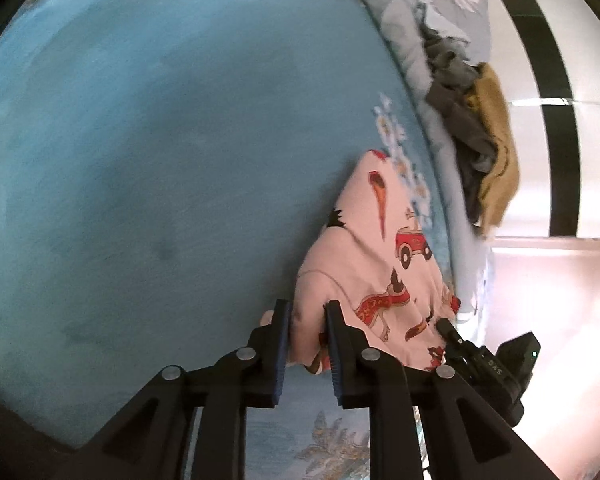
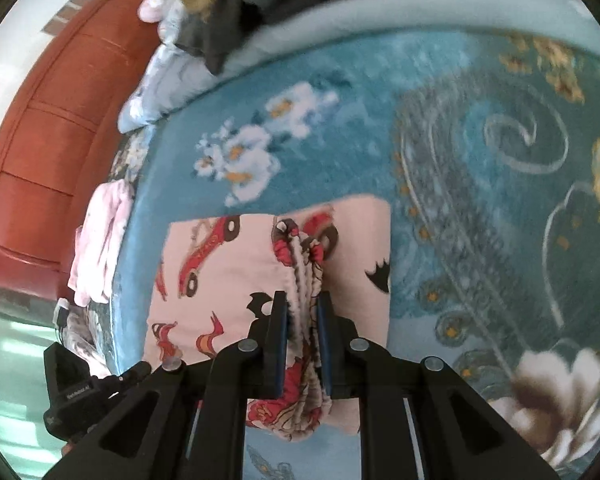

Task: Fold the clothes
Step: 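Grasp the folded pants bundle with the right gripper and lift it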

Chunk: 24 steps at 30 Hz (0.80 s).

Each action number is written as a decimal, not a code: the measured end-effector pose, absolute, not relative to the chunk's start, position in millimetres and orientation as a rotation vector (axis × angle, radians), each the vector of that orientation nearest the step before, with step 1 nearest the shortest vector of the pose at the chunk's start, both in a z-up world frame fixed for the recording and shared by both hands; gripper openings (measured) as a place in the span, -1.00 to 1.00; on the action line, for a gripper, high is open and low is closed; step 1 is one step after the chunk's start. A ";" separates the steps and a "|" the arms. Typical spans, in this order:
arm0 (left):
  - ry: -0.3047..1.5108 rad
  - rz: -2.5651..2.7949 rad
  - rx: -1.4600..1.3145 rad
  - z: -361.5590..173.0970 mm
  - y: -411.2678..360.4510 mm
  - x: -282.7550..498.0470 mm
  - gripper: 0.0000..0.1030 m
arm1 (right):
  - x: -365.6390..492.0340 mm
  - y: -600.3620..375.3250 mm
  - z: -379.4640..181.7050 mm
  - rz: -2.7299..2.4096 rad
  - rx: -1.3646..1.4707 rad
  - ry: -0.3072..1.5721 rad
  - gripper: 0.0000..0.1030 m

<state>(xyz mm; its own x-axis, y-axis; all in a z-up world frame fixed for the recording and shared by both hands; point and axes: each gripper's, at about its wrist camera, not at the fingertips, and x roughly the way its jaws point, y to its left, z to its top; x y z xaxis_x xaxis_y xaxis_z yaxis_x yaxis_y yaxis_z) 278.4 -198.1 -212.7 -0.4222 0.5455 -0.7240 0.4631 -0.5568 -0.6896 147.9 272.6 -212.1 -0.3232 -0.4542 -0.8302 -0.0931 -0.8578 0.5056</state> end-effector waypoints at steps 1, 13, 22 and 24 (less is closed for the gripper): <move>-1.426 2.168 -1.649 -209.8 -196.7 276.9 -0.57 | 147.3 273.5 -212.7 -2.284 1.678 -0.688 -0.73; -1.128 2.295 -1.631 -185.7 -181.1 224.5 0.06 | 146.3 283.3 -229.7 -2.304 1.773 -0.626 -0.43; -1.080 2.158 -1.805 -232.8 -169.4 194.0 0.09 | 150.2 292.0 -247.3 -2.259 1.818 -0.671 0.07; -1.097 2.134 -1.794 -234.6 -168.6 194.6 0.09 | 151.4 294.1 -249.3 -2.250 1.805 -0.729 0.07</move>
<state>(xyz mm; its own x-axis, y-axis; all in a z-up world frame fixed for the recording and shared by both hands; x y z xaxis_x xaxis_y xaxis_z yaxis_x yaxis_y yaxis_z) 194.6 -168.6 -234.6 -0.2762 0.5392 -0.7956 0.3331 -0.7227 -0.6056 151.4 294.1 -249.3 -0.2555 -0.4204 -0.8707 -0.1701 -0.8670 0.4685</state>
